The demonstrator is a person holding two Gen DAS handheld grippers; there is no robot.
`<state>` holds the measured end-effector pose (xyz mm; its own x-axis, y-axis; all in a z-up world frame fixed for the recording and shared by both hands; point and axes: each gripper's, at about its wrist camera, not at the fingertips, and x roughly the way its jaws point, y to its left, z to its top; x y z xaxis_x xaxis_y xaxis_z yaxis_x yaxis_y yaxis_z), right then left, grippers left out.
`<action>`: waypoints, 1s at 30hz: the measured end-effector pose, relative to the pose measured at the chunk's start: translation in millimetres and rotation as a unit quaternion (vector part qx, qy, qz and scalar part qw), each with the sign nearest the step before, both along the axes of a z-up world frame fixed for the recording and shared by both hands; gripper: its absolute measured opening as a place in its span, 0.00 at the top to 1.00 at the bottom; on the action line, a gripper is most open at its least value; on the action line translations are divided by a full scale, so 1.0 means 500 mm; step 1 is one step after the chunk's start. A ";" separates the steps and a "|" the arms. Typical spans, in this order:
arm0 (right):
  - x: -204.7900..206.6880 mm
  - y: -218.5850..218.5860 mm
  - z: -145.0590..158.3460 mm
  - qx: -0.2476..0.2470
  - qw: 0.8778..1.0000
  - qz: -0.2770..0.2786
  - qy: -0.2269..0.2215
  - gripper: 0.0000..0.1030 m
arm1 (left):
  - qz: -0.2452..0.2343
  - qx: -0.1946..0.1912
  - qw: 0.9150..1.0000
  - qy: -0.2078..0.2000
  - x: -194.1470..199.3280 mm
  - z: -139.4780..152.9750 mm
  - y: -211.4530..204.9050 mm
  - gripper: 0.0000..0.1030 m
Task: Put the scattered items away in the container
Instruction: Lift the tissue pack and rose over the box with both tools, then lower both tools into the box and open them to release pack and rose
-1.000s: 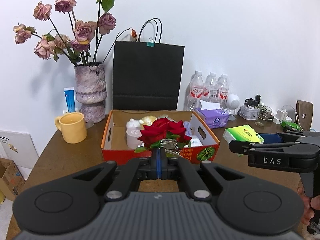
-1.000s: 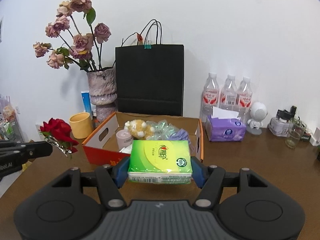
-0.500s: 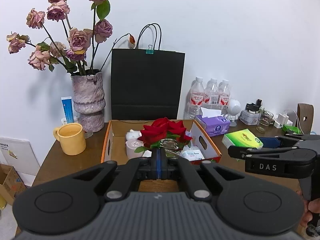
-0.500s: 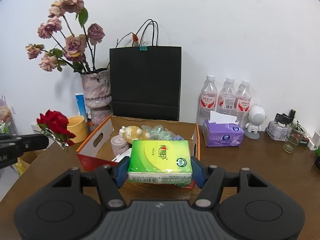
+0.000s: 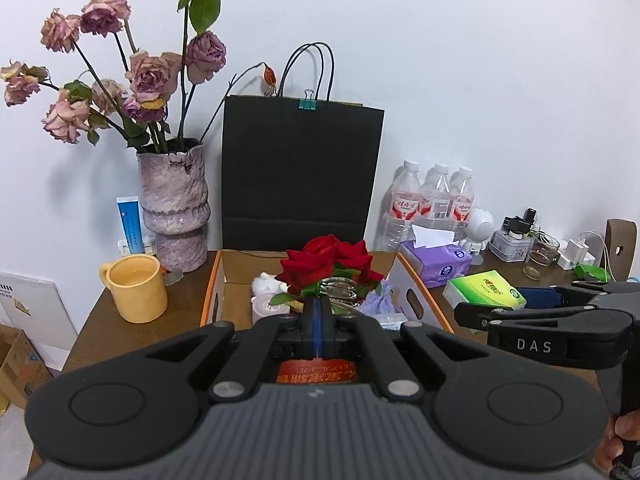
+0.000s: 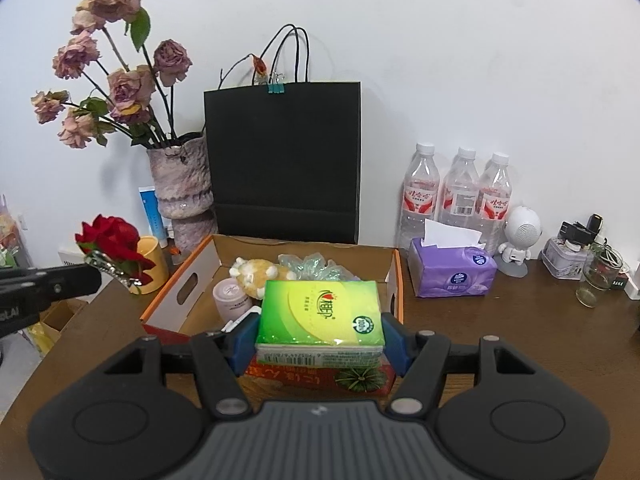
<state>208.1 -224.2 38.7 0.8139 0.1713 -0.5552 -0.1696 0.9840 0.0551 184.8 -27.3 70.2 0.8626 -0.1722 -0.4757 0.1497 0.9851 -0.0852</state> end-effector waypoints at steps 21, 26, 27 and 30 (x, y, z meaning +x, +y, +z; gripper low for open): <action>0.122 -0.008 -0.025 0.007 0.999 0.001 0.045 0.39 | 0.017 0.003 0.999 0.034 0.127 -0.015 -0.014 0.99; 0.151 -0.001 -0.042 0.003 0.998 0.004 0.055 0.39 | 0.020 0.001 0.999 0.045 0.161 -0.030 -0.010 0.99; 0.157 0.000 -0.045 0.001 0.998 0.005 0.057 0.39 | 0.020 0.001 0.999 0.047 0.168 -0.033 -0.010 0.99; 0.173 0.005 -0.055 -0.001 0.998 0.008 0.062 0.39 | 0.022 0.002 0.998 0.053 0.188 -0.045 -0.009 0.99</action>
